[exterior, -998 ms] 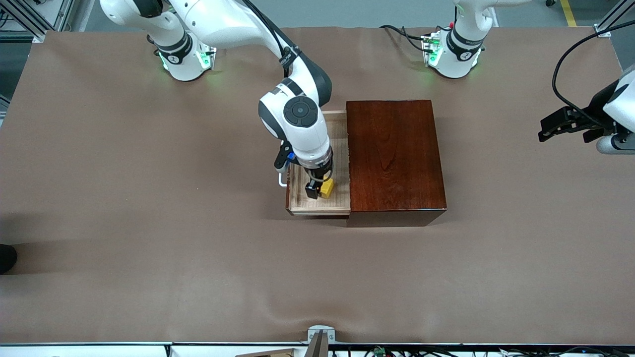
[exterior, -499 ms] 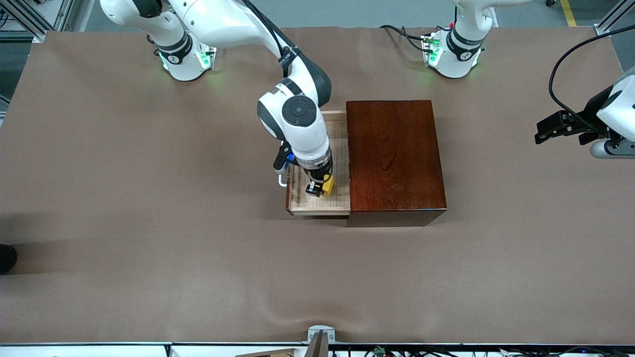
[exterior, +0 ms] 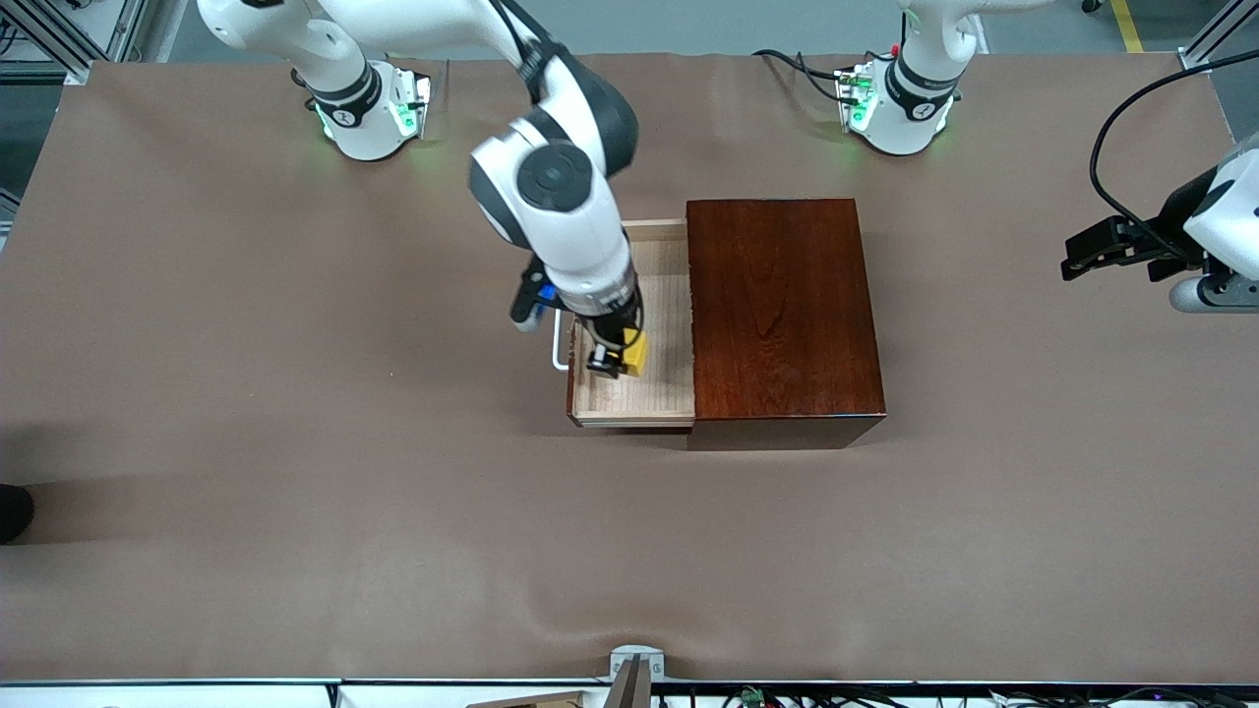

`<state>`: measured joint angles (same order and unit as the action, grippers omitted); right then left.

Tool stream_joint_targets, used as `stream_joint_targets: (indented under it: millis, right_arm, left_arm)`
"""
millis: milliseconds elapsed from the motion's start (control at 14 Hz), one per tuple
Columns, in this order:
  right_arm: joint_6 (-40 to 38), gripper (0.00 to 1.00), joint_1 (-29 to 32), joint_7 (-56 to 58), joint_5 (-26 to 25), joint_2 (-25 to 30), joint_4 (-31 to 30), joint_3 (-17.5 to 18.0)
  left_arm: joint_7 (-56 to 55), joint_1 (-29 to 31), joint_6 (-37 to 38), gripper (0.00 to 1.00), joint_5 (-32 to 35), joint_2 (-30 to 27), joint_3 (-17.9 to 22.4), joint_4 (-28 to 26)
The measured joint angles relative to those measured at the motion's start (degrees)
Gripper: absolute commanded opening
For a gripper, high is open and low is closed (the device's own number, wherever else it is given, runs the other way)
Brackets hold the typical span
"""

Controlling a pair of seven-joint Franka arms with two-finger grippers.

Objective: Open drawer, take yellow block, close drawer
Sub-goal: 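Lift the yellow cube with the right gripper and carry it away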

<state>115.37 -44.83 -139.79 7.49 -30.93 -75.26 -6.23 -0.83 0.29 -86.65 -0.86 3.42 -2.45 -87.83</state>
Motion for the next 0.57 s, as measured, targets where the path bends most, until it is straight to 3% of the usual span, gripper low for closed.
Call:
stream_joint_targets:
  millis: [285,570]
  right_arm:
    - [-13.9,0.21,4.6,22.3,0.4,8.1,0.1,-0.2]
    - [-24.7,0.17,12.3,49.1,0.4,12.3,-0.7,-0.8]
  left_arm:
    - [-2.0,-0.1,0.0,1.0,0.0,0.1,-0.2,0.0]
    - [-4.4,-0.1,0.0,1.0,0.0,0.4,-0.3,-0.1]
